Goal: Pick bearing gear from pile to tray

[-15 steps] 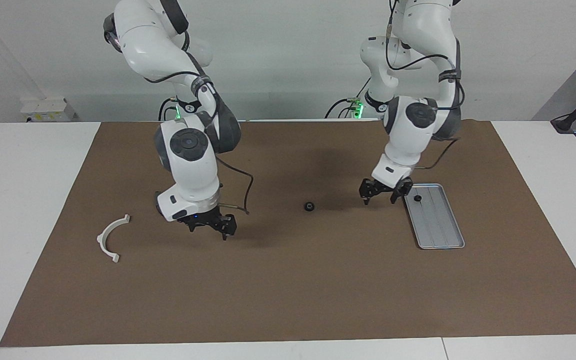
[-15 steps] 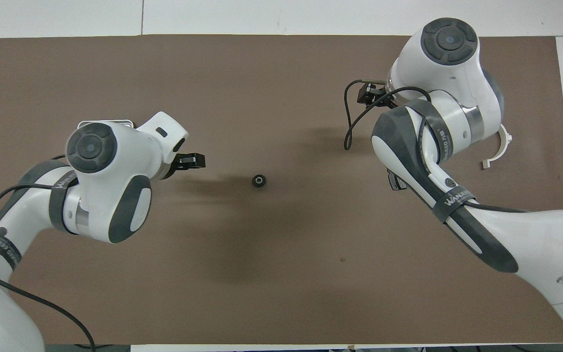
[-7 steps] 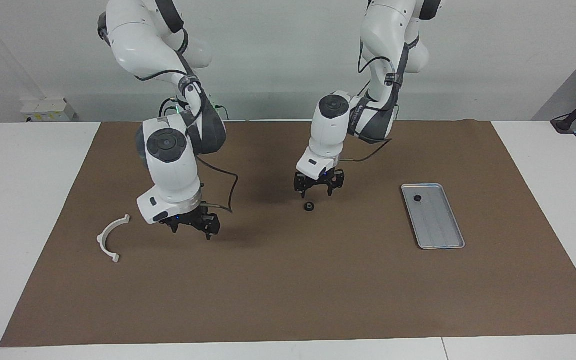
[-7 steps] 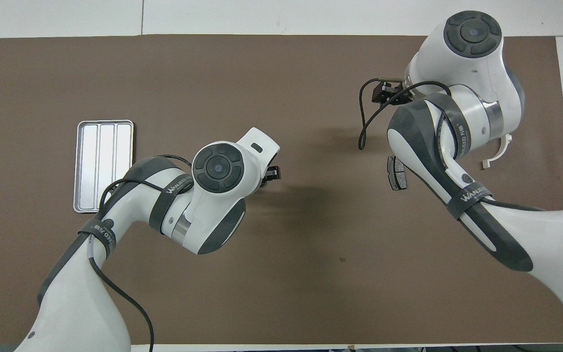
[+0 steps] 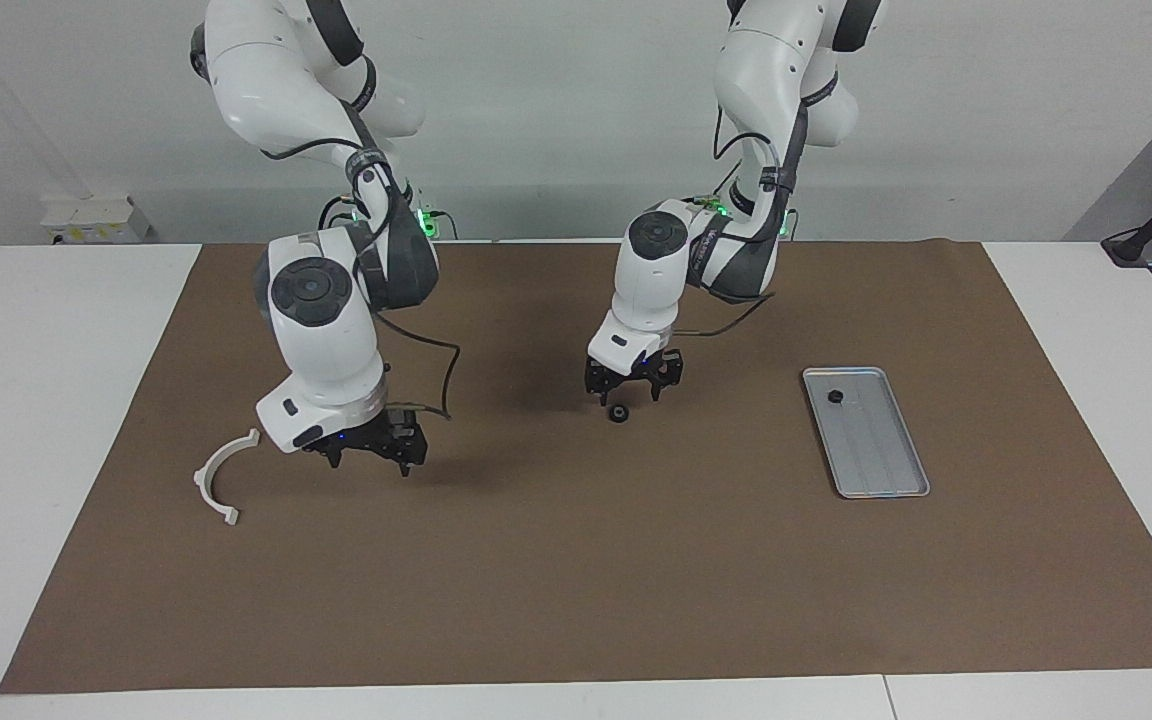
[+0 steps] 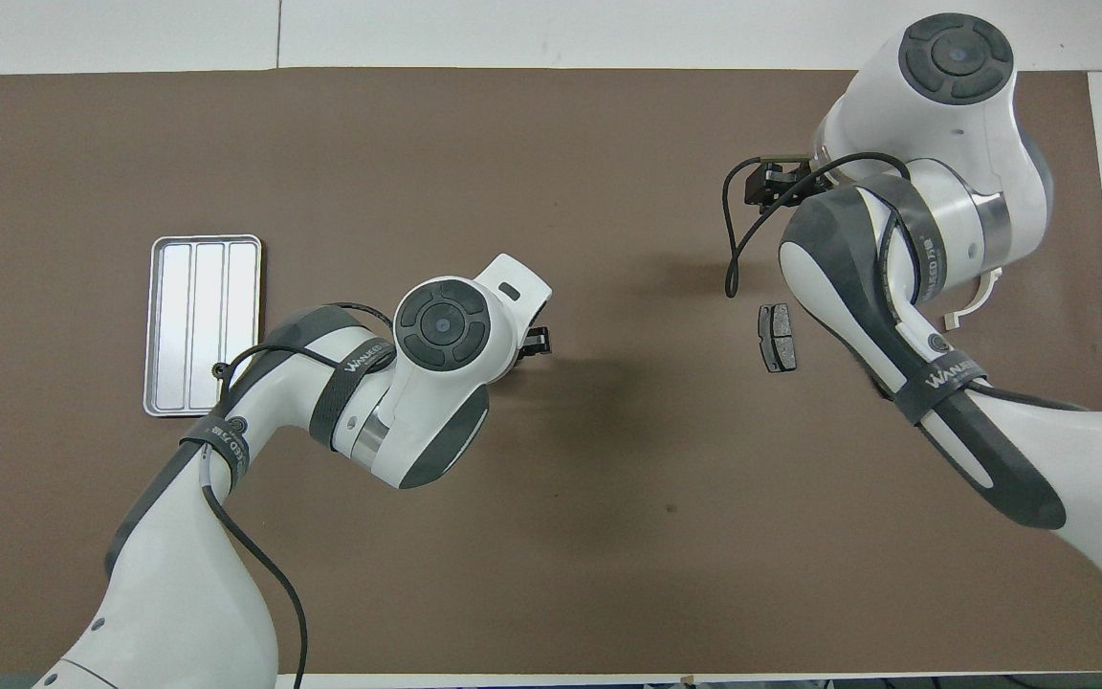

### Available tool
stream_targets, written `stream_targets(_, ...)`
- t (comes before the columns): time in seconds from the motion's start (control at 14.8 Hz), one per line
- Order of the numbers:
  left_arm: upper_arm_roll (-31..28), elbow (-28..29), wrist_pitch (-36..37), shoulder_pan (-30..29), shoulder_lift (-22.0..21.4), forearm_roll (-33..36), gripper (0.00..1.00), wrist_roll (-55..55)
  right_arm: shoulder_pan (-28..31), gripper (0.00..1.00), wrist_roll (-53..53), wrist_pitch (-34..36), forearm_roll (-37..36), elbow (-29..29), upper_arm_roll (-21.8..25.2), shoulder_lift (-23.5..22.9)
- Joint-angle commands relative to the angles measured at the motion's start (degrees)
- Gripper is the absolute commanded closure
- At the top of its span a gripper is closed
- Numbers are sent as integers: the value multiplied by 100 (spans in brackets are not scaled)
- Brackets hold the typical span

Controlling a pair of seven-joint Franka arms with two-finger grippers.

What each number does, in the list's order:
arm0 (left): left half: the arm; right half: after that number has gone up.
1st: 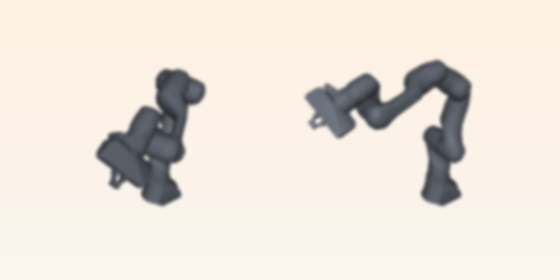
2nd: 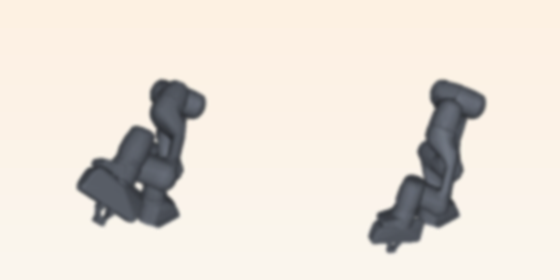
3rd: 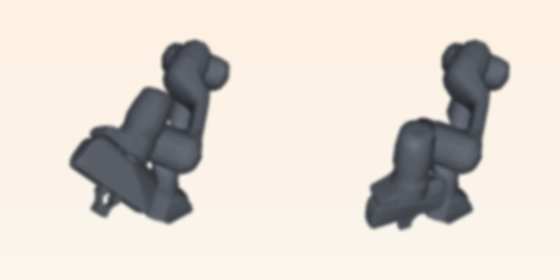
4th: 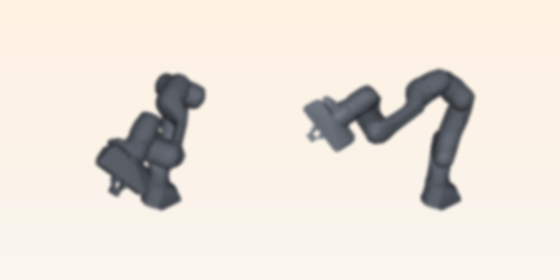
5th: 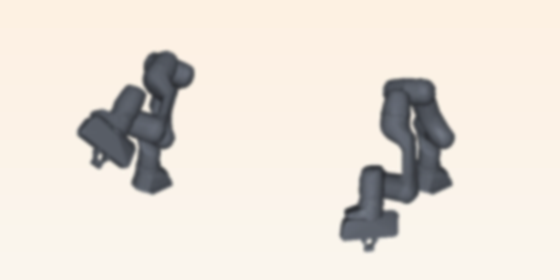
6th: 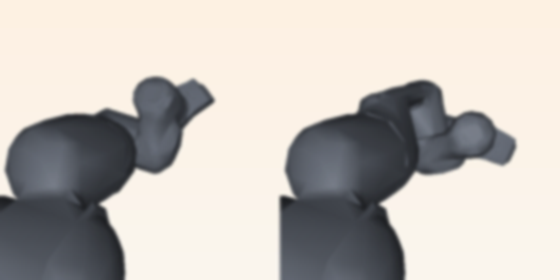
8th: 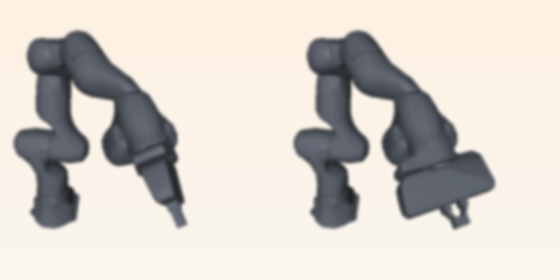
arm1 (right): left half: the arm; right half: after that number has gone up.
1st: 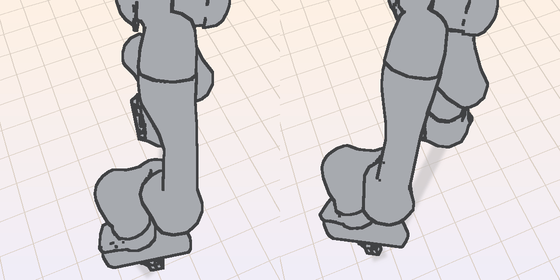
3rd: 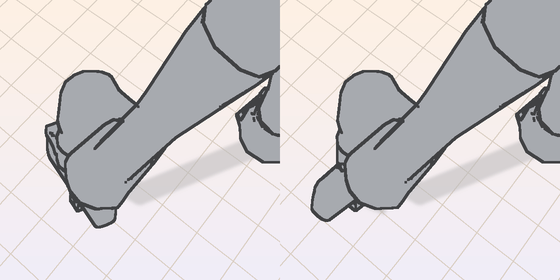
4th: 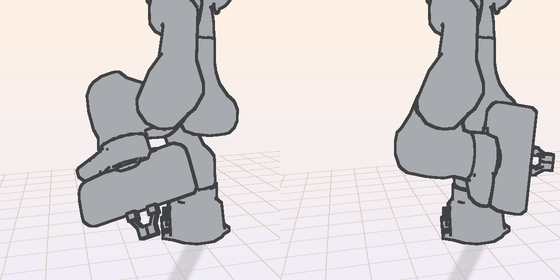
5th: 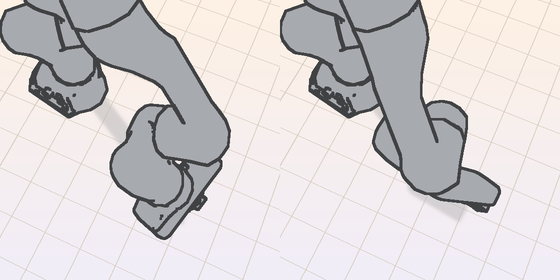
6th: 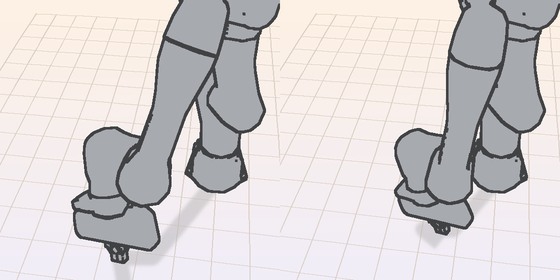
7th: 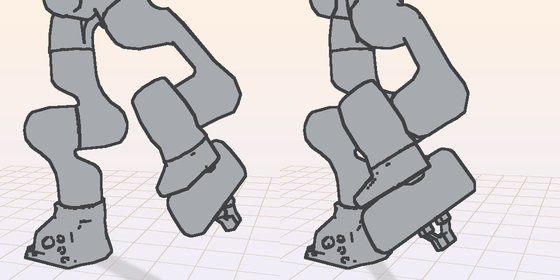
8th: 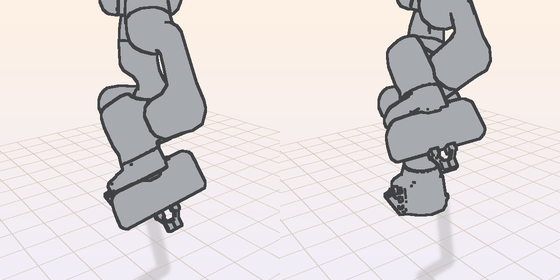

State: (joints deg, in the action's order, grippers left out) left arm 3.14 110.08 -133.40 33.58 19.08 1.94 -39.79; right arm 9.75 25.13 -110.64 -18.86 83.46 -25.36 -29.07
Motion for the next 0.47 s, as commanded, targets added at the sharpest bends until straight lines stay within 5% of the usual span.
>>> stream_targets(0.0, -68, 84, -256, 70, 35, 113, 13, -117, -130, 0, -499, 34, 356, 249, 336, 462)
stream_targets(0.27, -68, 84, -440, 70, 131, 122, 14, -117, -992, 0, -1649, 191, 1524, 459, 1891, 1077)
stream_targets(0.41, -68, 67, -546, 70, 237, 113, 14, -117, -932, 0, -2020, 489, 1596, 556, 2008, 1428)
